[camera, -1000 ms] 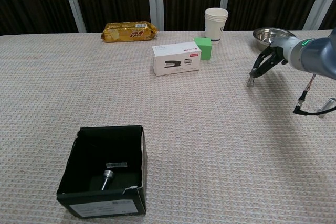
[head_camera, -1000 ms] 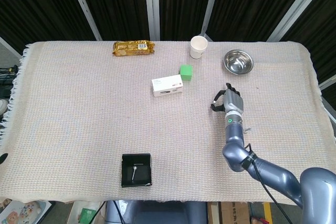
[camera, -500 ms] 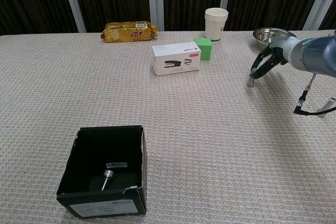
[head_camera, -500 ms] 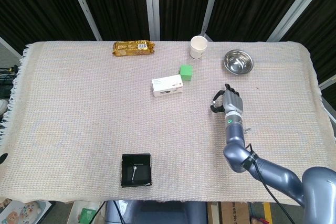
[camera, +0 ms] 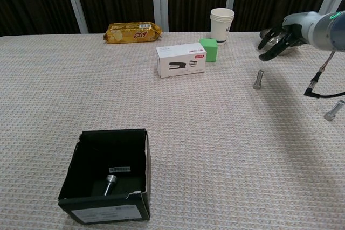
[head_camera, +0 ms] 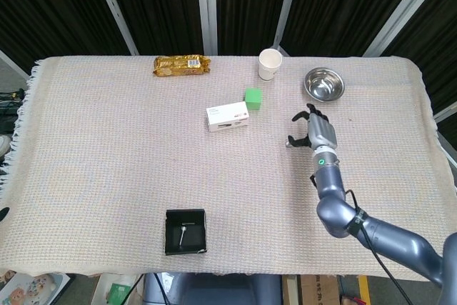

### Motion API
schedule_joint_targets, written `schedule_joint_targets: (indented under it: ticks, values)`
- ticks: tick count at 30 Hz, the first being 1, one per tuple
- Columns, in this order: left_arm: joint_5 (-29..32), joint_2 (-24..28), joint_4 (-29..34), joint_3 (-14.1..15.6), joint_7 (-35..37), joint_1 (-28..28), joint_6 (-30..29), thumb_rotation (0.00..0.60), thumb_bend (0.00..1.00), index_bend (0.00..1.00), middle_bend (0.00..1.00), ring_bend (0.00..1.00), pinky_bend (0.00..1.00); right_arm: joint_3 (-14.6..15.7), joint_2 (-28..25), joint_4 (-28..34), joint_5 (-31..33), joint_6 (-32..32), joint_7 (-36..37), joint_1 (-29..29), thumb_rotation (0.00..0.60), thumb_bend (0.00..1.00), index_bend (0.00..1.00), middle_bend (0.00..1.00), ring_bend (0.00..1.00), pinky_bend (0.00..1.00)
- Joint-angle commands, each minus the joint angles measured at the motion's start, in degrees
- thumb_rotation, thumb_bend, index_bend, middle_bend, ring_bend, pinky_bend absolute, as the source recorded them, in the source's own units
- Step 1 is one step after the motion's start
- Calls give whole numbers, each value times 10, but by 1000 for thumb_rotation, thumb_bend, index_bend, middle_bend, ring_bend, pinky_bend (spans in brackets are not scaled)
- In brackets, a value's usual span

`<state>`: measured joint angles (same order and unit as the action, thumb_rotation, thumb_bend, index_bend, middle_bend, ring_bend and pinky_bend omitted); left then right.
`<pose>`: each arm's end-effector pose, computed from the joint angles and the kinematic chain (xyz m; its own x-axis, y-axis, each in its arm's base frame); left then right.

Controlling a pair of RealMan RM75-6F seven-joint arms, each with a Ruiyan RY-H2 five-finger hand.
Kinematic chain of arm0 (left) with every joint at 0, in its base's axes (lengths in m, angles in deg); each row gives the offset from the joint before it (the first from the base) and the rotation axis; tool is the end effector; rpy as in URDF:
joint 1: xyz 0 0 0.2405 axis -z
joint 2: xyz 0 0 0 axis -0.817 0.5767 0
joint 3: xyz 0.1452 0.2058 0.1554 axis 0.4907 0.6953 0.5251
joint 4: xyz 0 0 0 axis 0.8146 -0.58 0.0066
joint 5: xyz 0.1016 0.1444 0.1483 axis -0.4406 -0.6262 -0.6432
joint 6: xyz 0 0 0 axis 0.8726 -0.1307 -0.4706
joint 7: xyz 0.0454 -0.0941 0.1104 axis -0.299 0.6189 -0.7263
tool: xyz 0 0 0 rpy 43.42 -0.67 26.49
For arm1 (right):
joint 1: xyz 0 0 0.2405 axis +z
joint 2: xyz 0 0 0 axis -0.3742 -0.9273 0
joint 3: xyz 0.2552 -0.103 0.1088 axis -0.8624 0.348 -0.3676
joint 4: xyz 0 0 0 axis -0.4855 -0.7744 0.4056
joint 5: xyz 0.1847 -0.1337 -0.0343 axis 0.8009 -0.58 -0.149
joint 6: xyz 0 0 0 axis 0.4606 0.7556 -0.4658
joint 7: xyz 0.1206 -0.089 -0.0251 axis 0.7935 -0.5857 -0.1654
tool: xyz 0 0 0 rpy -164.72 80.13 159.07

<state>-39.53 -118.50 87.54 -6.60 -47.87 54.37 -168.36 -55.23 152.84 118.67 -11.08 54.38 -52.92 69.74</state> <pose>-0.3700 0.1733 0.2085 0.4362 -0.1213 0.8916 0.8898 0.2060 -0.4073 -0.1792 -0.4629 0.0334 -0.0505 -0.2472 0.9677 -0.9638 0.2660 0.0176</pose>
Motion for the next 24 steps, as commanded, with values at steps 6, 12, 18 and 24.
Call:
schedule_joint_targets:
  ticks: [6, 12, 18, 24]
  values:
    - [-11, 5, 5, 3, 12, -7, -13, 600, 40, 62, 1, 0, 127, 47, -242, 316, -209, 77, 54, -171, 600, 339, 358, 0, 0, 0]
    - [-6, 10, 4, 3, 22, -10, -12, 600, 40, 62, 1, 0, 127, 145, -307, 370, -450, 154, 145, -314, 600, 338, 345, 0, 0, 0]
    - [-6, 10, 3, 2, 23, -9, -9, 600, 40, 62, 1, 0, 127, 224, -270, 255, -669, 283, 260, -417, 600, 339, 289, 0, 0, 0]
    - [-6, 8, 5, 4, 13, -9, -9, 600, 40, 60, 1, 0, 127, 259, -237, 160, -741, 335, 291, -449, 600, 294, 190, 0, 0, 0]
